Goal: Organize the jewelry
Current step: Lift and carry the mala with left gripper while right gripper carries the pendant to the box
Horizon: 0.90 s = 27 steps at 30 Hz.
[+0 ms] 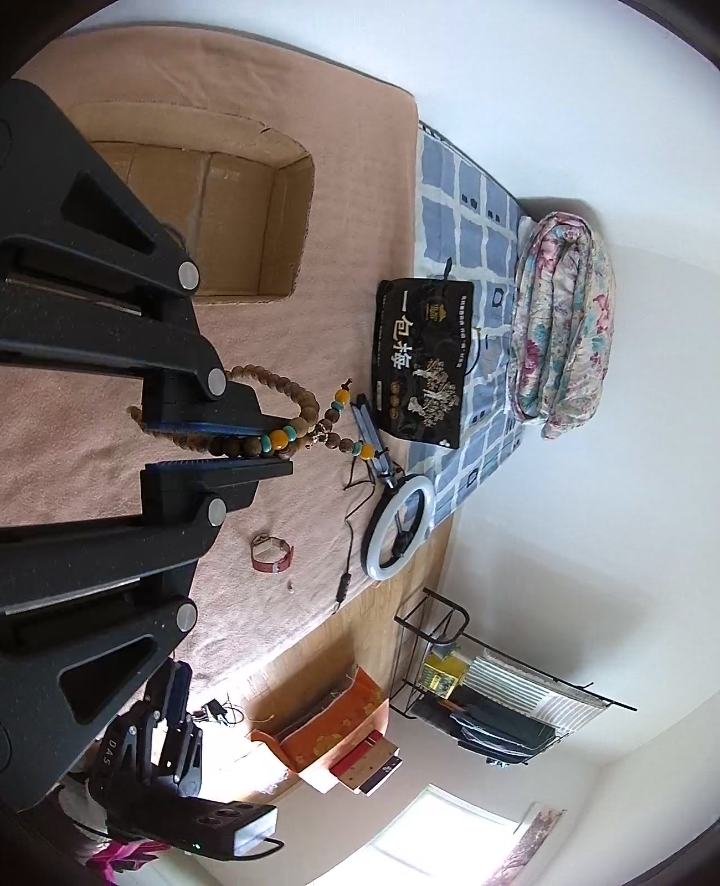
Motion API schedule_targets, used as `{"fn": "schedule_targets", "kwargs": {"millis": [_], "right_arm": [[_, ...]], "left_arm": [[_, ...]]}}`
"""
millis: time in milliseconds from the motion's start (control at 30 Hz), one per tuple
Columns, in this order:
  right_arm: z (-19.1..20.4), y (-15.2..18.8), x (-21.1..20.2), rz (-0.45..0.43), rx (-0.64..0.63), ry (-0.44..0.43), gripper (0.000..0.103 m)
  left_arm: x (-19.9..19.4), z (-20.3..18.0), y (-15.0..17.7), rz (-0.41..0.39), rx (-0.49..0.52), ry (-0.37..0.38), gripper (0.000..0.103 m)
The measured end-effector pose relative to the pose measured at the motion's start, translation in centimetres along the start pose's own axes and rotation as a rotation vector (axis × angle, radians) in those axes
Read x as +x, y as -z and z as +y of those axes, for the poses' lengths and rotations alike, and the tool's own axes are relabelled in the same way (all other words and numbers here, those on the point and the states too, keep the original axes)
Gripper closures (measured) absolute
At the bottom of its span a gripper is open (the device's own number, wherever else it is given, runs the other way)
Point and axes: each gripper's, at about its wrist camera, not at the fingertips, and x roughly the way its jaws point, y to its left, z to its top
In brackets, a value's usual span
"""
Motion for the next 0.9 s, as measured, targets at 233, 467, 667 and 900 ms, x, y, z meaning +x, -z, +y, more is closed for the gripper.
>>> {"fn": "schedule_targets", "kwargs": {"millis": [233, 467, 667, 900], "right_arm": [[2.7, -1.6, 0.4, -0.013, -0.043, -0.036, 0.087], [5.4, -3.5, 1.3, -0.025, -0.088, -0.075, 0.087], [7.5, -5.5, 2.6, -0.03, -0.108, -0.115, 0.087], [10.3, -8.1, 5.0, -0.031, -0.141, -0.136, 0.087]], "left_arm": [[-5.1, 1.0, -3.6, -0.101, 0.022, -0.027, 0.099], [-7.9, 2.7, -5.8, -0.155, 0.034, -0.081, 0.099], [-8.0, 4.7, -5.4, -0.149, 0.028, -0.115, 0.099], [-7.3, 7.3, -4.0, -0.12, 0.026, -0.162, 0.099]]}}
